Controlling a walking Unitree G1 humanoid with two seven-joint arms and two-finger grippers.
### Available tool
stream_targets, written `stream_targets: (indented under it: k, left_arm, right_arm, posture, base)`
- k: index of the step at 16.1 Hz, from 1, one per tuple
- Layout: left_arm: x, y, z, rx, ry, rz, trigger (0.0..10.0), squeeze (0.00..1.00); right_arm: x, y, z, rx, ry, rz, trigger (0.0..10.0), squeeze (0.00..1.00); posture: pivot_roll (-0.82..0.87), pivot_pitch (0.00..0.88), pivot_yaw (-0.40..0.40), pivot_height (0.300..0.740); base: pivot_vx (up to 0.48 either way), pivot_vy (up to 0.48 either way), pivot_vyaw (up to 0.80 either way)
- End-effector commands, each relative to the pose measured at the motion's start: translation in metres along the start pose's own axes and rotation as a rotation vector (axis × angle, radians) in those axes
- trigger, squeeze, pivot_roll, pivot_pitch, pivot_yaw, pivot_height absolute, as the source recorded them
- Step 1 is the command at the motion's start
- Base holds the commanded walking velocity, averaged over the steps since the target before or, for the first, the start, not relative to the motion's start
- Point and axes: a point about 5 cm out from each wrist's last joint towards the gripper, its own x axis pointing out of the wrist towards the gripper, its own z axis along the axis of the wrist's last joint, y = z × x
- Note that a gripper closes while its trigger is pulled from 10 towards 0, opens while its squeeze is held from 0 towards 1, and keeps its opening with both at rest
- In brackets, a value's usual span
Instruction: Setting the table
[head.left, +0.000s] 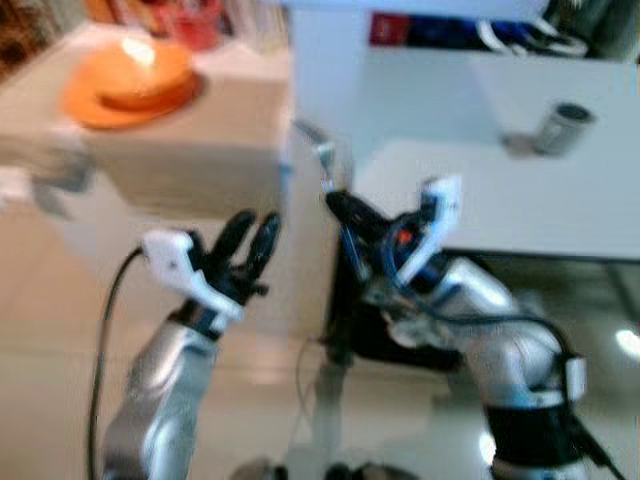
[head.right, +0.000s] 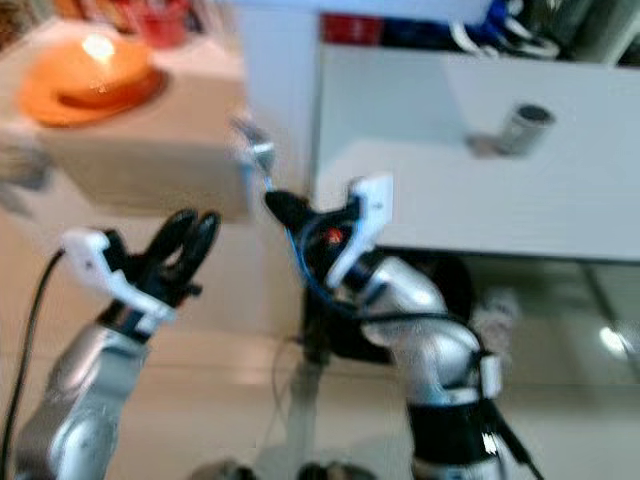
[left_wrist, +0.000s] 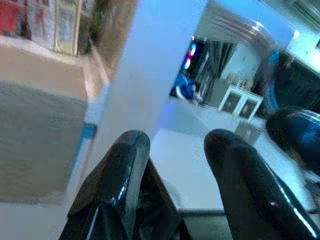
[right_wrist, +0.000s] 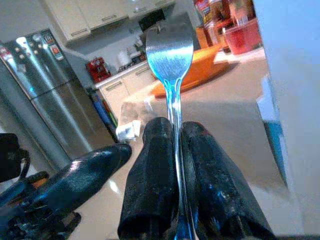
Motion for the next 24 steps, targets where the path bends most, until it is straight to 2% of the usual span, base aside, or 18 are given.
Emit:
stream_targets:
  k: [1, 11, 24]
  left_arm:
    - [0.003, -0.005, 0.000, -0.001, -0.003, -0.021, 10.0, 0.00]
    - [0.007, -0.009, -0.004, 0.013, 0.011, -0.041, 10.0, 0.00]
    - [0.008, -0.006, -0.007, 0.031, 0.017, -0.024, 10.0, 0.00]
  right_arm:
    - [-0.003, -0.002, 0.005, -0.025, -0.011, -0.018, 10.0, 0.00]
    - [0.001, -0.002, 0.003, -0.047, -0.018, -0.050, 10.0, 0.00]
    - [0.001, -0.018, 0.001, -0.135, 0.015, -0.175, 10.0, 0.00]
  posture:
    - [-0.09, 0.122, 0.010, 0.740]
    - [-0.10, 0.110, 0.011, 0.740]
    - [-0.10, 0.108, 0.005, 0.740]
  base:
    - [0.000, -0.446, 0.00]
    - [0.000, -0.446, 0.00]
    - [0.000, -0.446, 0.00]
